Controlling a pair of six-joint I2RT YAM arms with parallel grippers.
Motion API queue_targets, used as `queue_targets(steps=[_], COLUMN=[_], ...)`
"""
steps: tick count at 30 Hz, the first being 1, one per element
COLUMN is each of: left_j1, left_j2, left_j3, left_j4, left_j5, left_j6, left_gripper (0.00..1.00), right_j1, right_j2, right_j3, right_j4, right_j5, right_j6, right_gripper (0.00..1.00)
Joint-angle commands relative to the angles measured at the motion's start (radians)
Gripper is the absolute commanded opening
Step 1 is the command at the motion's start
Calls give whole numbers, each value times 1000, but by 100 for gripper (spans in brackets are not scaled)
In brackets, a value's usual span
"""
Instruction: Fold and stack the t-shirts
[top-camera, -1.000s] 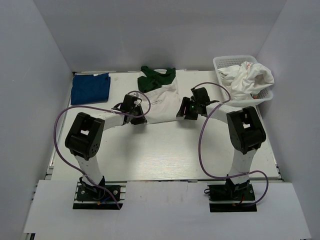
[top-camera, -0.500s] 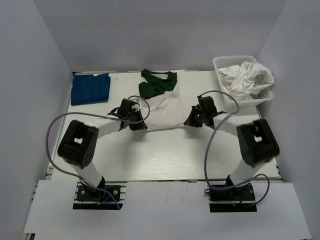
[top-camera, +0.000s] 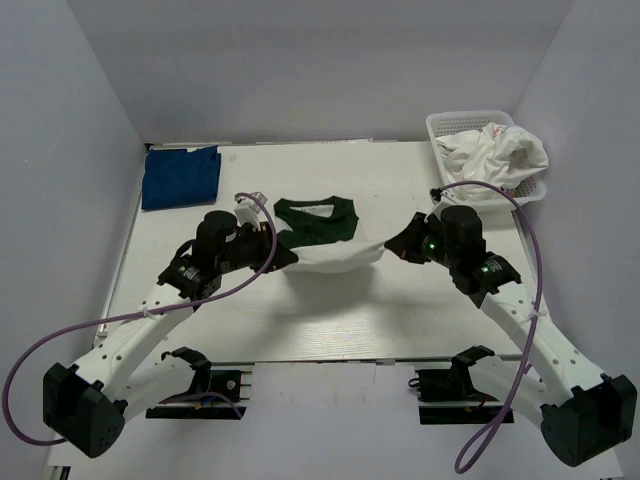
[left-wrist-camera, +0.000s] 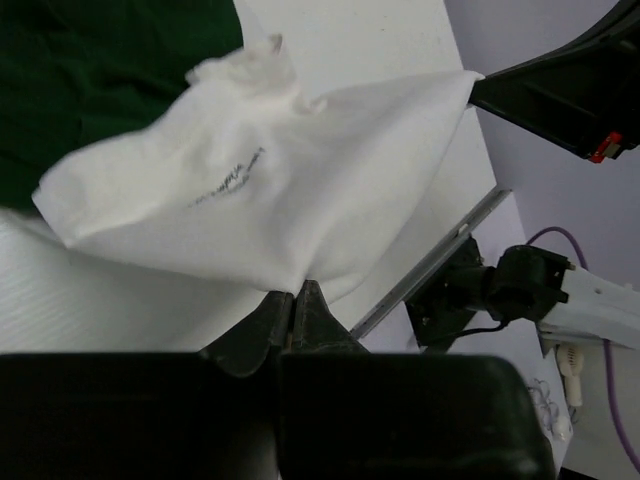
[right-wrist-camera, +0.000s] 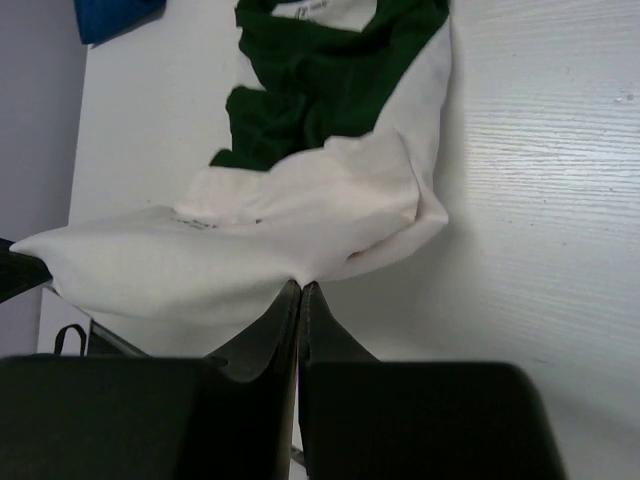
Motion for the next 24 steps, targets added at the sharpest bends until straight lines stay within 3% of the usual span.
queue_targets(steps=[1, 8, 15, 24], left_j1=[-13, -13, -3, 16], left_j2=[-59, -43, 55, 321], left_j3=[12, 69, 164, 299], left_j4=[-53, -82, -120, -109], left_j5=[21, -129, -378, -597], left_j6=[-26, -35, -67, -67], left_gripper=[0, 0, 0, 0], right_j1=[1, 3, -2, -5], right_j2=[-37, 90, 275, 600], right_j3=[62, 147, 294, 515], right_j4=[-47, 3, 45, 40], right_j5=[-27, -44, -11, 45], right_j6=[7, 21, 33, 5], right_gripper=[0, 0, 0, 0])
